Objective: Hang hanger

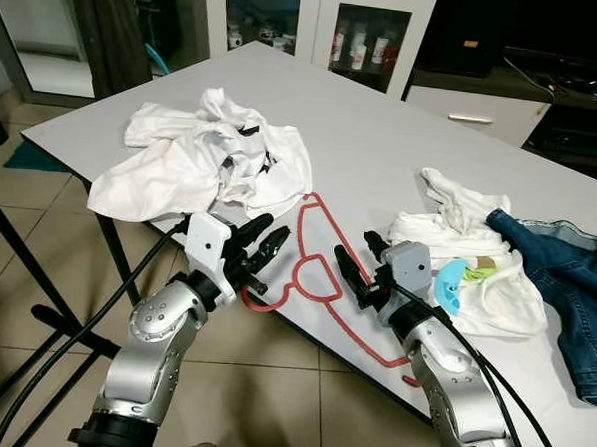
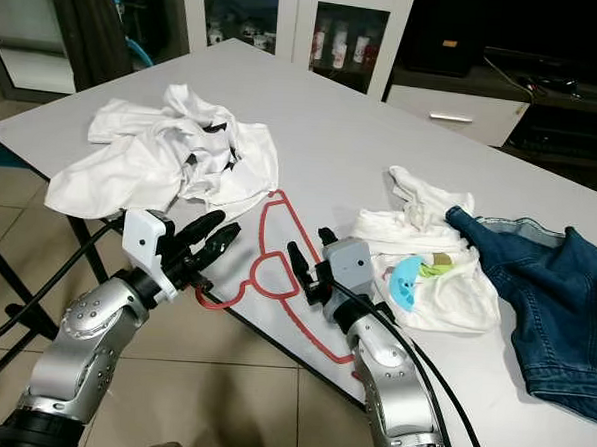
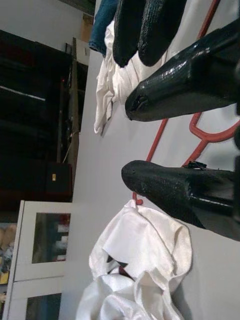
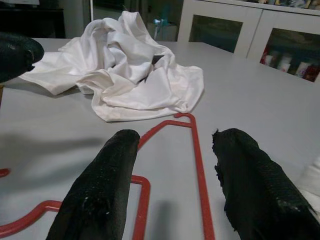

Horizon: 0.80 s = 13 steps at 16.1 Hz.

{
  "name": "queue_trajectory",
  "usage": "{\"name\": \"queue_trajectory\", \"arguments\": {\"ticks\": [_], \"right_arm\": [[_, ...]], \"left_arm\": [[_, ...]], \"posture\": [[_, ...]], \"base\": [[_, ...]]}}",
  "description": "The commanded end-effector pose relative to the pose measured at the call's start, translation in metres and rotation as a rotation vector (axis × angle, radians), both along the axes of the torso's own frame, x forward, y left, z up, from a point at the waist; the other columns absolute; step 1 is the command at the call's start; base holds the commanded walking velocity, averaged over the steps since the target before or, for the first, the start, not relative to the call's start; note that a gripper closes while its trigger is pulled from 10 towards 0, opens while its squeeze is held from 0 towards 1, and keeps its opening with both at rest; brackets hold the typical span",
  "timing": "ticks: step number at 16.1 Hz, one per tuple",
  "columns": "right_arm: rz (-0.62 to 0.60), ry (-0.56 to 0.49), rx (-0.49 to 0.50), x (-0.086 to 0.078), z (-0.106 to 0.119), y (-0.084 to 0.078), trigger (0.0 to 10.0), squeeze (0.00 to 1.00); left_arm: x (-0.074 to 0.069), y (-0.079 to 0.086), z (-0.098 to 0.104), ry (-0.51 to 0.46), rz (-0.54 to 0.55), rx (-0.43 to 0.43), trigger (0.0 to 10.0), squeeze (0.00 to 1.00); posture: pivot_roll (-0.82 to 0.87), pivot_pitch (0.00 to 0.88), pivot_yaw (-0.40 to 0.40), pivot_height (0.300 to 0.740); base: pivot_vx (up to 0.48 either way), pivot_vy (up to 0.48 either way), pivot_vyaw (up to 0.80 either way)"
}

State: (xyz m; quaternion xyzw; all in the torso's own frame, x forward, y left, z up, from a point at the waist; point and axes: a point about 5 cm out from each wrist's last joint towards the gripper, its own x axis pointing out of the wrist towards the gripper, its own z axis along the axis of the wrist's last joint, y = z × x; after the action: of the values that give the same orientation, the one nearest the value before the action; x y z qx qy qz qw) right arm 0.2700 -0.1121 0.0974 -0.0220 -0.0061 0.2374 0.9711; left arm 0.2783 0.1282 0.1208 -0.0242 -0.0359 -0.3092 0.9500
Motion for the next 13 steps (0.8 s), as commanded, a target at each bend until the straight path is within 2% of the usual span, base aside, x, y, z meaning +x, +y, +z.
{"name": "queue_trajectory", "arguments": {"ticks": [1, 4, 5, 7, 13], "right_arm": [[-0.023, -0.019, -0.003, -0.001, 0.004, -0.005, 10.0, 0.00], [-0.037, -0.024, -0.002, -0.004, 0.004, -0.007, 10.0, 0.00], [-0.044, -0.025, -0.002, -0.005, 0.004, -0.007, 10.0, 0.00], [-0.054, -0.024, -0.004, -0.005, 0.004, -0.009, 10.0, 0.00], [-0.055, -0.028, -0.015, -0.007, 0.002, -0.008, 10.0, 0.00]], "left_arm": [[-0.003, -0.001, 0.002, 0.004, -0.016, -0.002, 10.0, 0.00], [-0.011, -0.001, -0.001, 0.041, -0.014, -0.031, 10.0, 0.00], [-0.019, -0.003, -0.005, 0.072, -0.035, -0.042, 10.0, 0.00], [-0.035, -0.008, -0.012, 0.114, -0.114, -0.013, 10.0, 0.00], [-0.037, 0.000, -0.005, 0.103, -0.125, 0.029, 10.0, 0.00]], "posture": [[0.09, 0.019, -0.063, 0.723], [0.08, 0.019, -0.060, 0.723], [0.08, 0.021, -0.058, 0.723], [0.08, 0.023, -0.056, 0.723], [0.09, 0.026, -0.046, 0.723]], "base": [[0.000, 0.000, 0.00], [0.000, 0.000, 0.00], [0.000, 0.000, 0.00], [0.000, 0.000, 0.00], [0.000, 0.000, 0.00]]}}
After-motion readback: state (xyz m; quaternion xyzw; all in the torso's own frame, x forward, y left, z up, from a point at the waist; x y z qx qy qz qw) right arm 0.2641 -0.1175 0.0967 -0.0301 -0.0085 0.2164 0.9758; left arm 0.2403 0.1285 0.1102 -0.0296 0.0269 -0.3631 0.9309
